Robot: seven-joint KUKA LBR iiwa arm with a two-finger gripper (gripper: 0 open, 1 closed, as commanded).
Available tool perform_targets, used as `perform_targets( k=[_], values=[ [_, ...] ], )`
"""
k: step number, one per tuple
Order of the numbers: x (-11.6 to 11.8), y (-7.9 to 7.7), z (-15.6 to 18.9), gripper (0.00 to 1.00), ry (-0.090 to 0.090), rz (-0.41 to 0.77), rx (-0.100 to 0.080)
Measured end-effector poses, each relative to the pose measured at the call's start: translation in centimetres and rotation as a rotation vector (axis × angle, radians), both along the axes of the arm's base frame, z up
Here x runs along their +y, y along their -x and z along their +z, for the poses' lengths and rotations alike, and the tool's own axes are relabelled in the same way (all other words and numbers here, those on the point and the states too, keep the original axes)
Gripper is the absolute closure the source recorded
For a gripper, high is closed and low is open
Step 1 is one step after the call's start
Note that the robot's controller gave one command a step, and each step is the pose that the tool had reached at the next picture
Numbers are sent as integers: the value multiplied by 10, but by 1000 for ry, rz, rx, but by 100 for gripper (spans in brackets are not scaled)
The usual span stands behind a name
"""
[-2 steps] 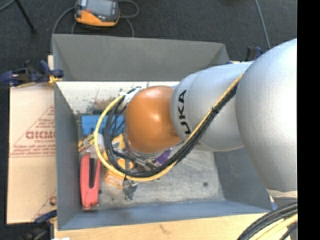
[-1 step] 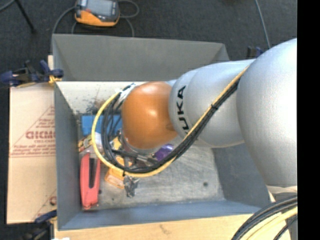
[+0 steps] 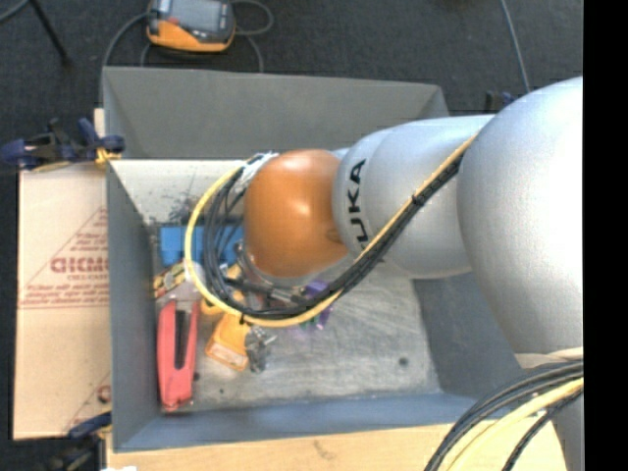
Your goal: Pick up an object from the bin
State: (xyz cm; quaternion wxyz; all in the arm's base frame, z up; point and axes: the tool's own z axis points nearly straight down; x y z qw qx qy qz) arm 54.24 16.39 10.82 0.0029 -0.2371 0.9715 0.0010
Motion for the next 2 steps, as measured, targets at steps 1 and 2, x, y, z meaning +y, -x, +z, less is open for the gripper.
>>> perform_targets(
  k=[1,2],
  values=[
    [-4,-1,-32,0,2,128,2],
    [-11,-16,-33,100,-2,78,4]
  ],
)
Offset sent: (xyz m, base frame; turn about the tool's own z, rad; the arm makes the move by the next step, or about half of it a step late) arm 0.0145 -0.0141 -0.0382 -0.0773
